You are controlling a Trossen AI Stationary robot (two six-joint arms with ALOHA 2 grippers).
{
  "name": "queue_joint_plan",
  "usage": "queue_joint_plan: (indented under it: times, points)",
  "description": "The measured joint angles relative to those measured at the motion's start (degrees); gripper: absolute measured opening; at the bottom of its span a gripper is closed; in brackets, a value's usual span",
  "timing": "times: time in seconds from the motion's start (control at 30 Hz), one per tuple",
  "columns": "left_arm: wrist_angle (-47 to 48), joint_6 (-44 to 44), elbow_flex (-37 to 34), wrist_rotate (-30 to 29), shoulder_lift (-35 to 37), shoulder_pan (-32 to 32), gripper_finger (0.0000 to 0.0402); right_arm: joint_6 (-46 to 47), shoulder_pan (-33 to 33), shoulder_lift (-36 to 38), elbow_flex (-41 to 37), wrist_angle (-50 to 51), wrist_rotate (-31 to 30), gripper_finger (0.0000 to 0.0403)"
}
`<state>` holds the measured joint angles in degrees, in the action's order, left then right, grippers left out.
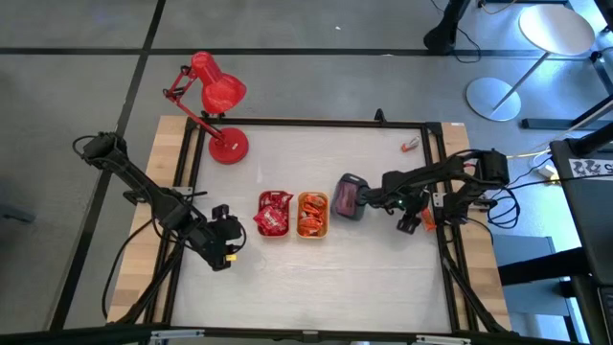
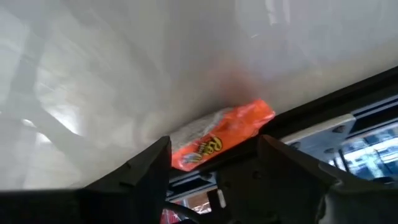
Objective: Sort candy
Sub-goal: Put the orange candy into the yellow bin
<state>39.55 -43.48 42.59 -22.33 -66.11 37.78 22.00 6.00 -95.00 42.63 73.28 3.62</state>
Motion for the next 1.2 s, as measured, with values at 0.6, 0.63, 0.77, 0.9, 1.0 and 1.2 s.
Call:
queue_joint_plan:
  times: [0.6,0.63,0.77,0.9,1.0,1.2]
  points:
    - [0.02,0.11,0.0,0.02,0.0,0.0,0.0166,2.26,-6.19,11.05,11.93,7.84,-1.67,0.0239]
    - [0.04,0.07,0.0,0.02,0.0,0.0,0.0166,4.61,-6.0,12.31,12.15,7.86,-2.07,0.0239]
    - [0.0,0.03,0.0,0.02,0.0,0.0,0.0166,13.5,-3.19,17.1,12.2,7.85,-8.03,0.0239]
    - [-0.06,0.02,0.0,0.02,0.0,-0.02,0.0166,16.58,3.03,20.18,12.2,7.41,-11.19,0.0239]
    - [-0.09,-0.31,0.0,0.02,0.0,-0.02,0.0166,16.85,10.09,20.59,12.19,6.89,-11.93,0.0239]
    - [-0.07,-1.29,0.01,0.02,0.0,-0.02,0.0166,13.08,26.6,20.13,12.18,-1.34,-16.68,0.0239]
